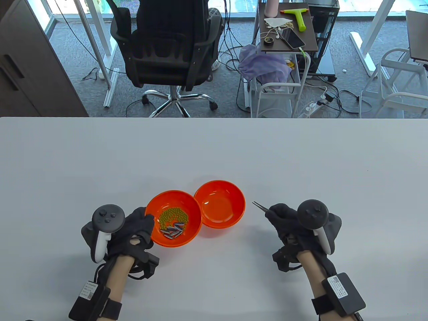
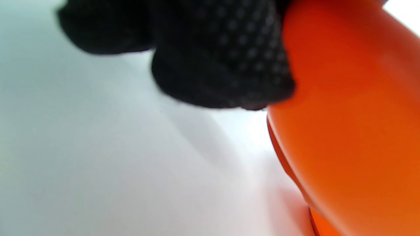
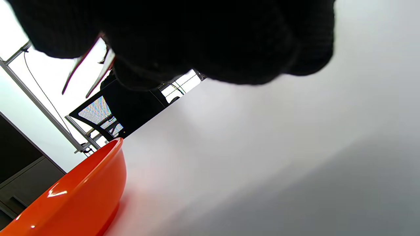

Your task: Pick sunflower seeds with tweezers into bowl

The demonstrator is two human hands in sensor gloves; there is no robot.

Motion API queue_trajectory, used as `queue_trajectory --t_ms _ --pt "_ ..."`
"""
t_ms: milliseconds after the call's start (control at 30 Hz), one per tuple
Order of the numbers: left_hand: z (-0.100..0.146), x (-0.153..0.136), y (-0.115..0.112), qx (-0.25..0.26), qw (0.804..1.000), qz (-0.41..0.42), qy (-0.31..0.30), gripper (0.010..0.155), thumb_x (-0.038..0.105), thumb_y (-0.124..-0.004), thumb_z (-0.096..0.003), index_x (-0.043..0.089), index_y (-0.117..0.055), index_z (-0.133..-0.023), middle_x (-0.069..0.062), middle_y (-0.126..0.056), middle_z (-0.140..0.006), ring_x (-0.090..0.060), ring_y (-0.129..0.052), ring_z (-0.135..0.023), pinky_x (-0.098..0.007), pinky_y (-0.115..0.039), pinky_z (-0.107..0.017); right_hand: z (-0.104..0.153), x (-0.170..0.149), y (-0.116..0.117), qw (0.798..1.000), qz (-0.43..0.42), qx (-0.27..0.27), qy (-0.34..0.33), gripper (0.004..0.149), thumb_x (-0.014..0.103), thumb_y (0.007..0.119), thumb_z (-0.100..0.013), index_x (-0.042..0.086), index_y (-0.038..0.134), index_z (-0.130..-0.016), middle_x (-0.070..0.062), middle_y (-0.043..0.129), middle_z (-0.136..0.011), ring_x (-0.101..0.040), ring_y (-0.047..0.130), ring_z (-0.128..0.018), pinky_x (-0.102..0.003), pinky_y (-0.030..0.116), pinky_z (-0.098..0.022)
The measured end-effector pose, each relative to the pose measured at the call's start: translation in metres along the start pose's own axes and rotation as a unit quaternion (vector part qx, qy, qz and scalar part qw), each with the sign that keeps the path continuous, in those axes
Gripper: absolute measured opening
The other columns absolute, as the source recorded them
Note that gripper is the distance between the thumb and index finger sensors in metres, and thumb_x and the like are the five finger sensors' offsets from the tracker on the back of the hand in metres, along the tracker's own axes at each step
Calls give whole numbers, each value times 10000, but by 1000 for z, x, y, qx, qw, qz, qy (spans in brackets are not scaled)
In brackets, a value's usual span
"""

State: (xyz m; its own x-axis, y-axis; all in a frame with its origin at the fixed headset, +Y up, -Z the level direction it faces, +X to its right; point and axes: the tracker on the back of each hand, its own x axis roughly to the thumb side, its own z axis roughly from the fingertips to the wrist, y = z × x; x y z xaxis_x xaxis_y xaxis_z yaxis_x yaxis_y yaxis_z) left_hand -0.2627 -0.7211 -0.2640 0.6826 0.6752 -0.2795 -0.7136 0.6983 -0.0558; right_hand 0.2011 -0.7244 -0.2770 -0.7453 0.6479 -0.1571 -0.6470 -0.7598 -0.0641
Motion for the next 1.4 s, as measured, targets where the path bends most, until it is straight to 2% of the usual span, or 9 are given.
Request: queue_trajectory --t_ms 333,433,533,700,800,867,933,1100,1400 --pt "7 9 -7 -17 1000 -9 -20 482 402 -790 -460 143 -853 -862 -35 -1055 -426 -130 -1051 -109 -356 -939 -203 21 52 -4 996 10 -19 -82 442 545 857 -307 306 1023 -638 125 990 -356 -132 991 -272 -409 874 -449" --pt "8 11 -10 -24 999 -15 -24 480 402 -793 -461 143 -857 -860 -37 -1055 -424 -132 -1051 -108 -357 -939 -201 27 74 1 993 33 -12 -114 388 544 863 -306 365 1029 -607 124 988 -368 -134 989 -285 -413 869 -461" --pt "9 13 -12 -27 999 -21 -28 479 402 -793 -462 143 -858 -860 -38 -1055 -424 -134 -1051 -108 -358 -938 -202 34 96 11 987 68 -12 -145 395 544 869 -303 362 1033 -613 121 987 -379 -137 989 -300 -418 864 -473" --pt "9 13 -14 -34 999 -23 -30 480 399 -792 -463 139 -855 -861 -41 -1054 -425 -135 -1050 -109 -360 -937 -202 48 133 40 966 159 -7 -203 398 545 876 -302 369 1036 -620 120 985 -396 -142 987 -322 -428 853 -495" --pt "10 14 -15 -34 998 -32 -32 481 399 -787 -463 135 -854 -859 -41 -1053 -424 -131 -1049 -106 -359 -937 -200 59 154 56 945 208 -20 -251 387 545 882 -296 375 1045 -602 122 986 -386 -142 987 -316 -426 855 -494" --pt "10 14 -16 -38 998 -33 -33 485 396 -786 -465 127 -849 -864 -44 -1052 -421 -132 -1047 -105 -360 -936 -199 64 163 65 928 251 -25 -273 434 545 886 -292 325 1047 -630 123 986 -382 -142 988 -316 -427 853 -498" --pt "10 14 -16 -41 998 -34 -33 486 397 -786 -464 127 -850 -863 -43 -1052 -420 -131 -1047 -103 -359 -937 -197 69 169 73 911 289 -32 -292 435 549 886 -289 333 1045 -631 128 985 -385 -138 988 -321 -425 854 -503" --pt "10 14 -17 -45 998 -36 -34 486 397 -785 -465 128 -850 -863 -43 -1052 -419 -129 -1047 -101 -359 -937 -196 73 171 89 888 341 -34 -308 432 548 891 -283 336 1050 -624 130 985 -386 -136 989 -324 -425 853 -507" --pt "11 15 -17 -53 997 -33 -35 489 397 -785 -465 123 -847 -866 -47 -1051 -419 -130 -1047 -101 -358 -936 -196 74 168 95 882 343 -37 -322 409 525 903 -280 330 1064 -601 135 984 -370 -132 988 -310 -421 858 -500"
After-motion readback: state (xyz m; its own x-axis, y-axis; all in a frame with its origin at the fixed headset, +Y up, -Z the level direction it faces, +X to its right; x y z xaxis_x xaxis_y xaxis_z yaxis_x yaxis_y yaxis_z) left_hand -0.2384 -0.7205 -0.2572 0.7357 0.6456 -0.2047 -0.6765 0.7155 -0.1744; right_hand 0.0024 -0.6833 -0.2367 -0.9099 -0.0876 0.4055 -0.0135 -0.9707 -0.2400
